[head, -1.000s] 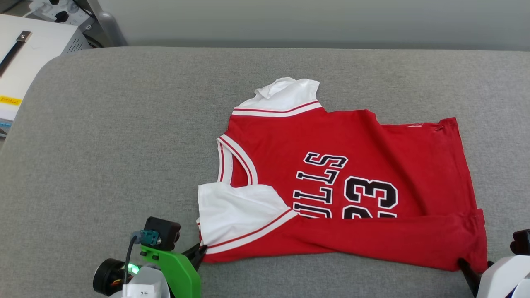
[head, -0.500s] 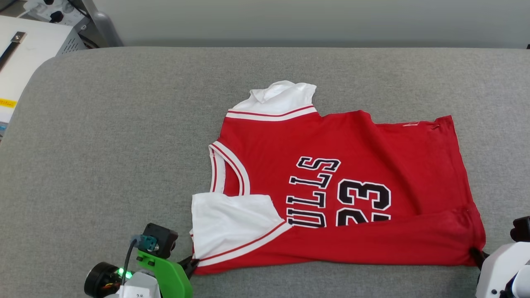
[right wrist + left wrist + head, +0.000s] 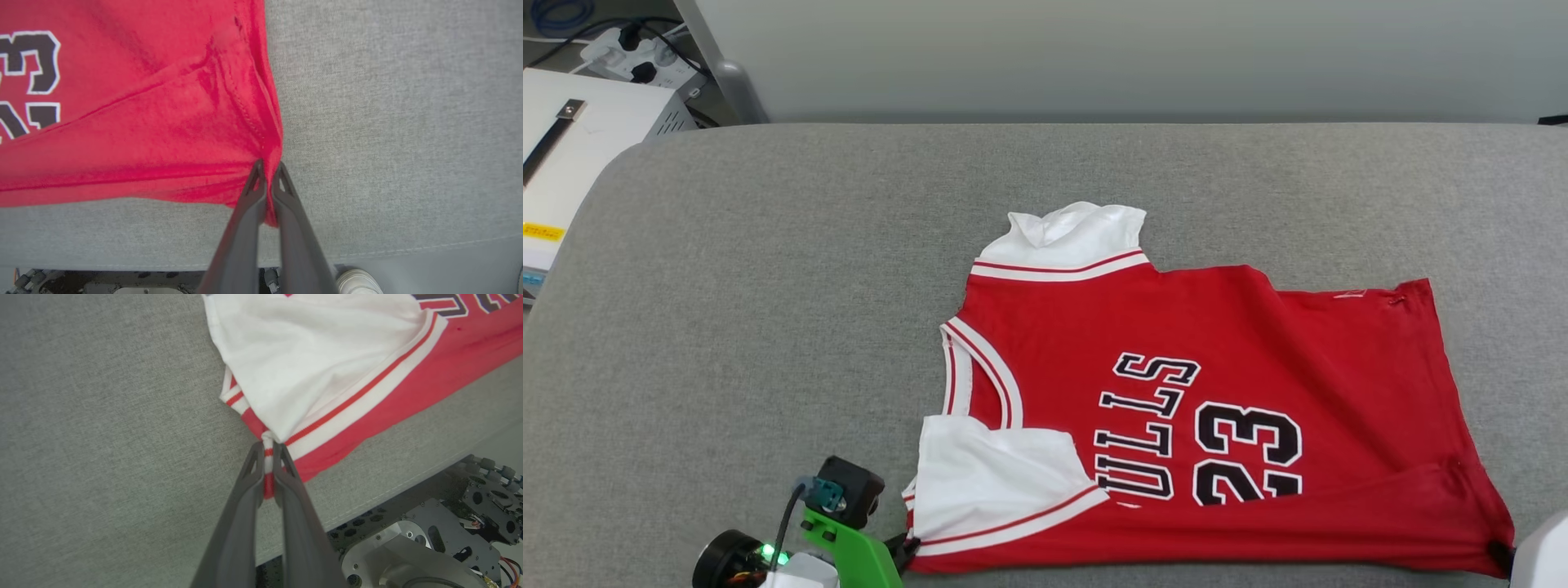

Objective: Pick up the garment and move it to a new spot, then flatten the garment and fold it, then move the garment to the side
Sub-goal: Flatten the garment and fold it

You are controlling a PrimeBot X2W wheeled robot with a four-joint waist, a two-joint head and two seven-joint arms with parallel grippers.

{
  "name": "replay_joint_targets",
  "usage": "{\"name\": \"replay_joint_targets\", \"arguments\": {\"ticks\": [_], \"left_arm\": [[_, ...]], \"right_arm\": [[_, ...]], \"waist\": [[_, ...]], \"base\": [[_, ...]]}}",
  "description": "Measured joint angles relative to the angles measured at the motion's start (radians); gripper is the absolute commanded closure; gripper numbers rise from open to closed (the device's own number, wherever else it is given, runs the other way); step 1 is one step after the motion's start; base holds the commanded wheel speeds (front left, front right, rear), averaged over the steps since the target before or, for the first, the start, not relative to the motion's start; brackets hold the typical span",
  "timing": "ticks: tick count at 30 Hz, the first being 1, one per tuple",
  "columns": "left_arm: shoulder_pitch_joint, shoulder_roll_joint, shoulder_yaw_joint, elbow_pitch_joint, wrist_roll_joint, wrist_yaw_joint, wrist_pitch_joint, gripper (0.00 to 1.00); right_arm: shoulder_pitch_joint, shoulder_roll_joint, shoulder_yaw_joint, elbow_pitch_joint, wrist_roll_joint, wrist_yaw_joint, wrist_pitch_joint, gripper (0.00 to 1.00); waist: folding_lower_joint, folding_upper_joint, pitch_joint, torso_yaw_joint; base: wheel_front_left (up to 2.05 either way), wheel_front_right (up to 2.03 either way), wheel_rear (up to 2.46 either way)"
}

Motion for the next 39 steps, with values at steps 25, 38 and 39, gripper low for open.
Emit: {"name": "replay_joint_targets", "arguments": {"ticks": [25, 38, 39], "left_arm": [[-0.017, -0.205, 0.193, 0.201, 0.061, 0.064, -0.568, 0.00], [0.144, -0.329, 0.430, 0.106, 0.251, -0.014, -0.599, 0.00], [0.151, -0.340, 0.442, 0.106, 0.265, -0.026, -0.599, 0.00]], "right_arm": [[-0.055, -0.048, 0.117, -0.035, -0.017, -0.001, -0.543, 0.00], [-0.041, 0.010, 0.148, -0.073, -0.032, -0.001, -0.790, 0.00], [-0.040, 0.014, 0.152, -0.073, -0.035, -0.001, -0.795, 0.00]], "waist": [[0.0000, 0.0000, -0.081, -0.006], [0.0000, 0.0000, -0.091, -0.005], [0.0000, 0.0000, -0.090, -0.008]], "base": [[0.00, 0.00, 0.00], [0.00, 0.00, 0.00], [0.00, 0.00, 0.00]]}}
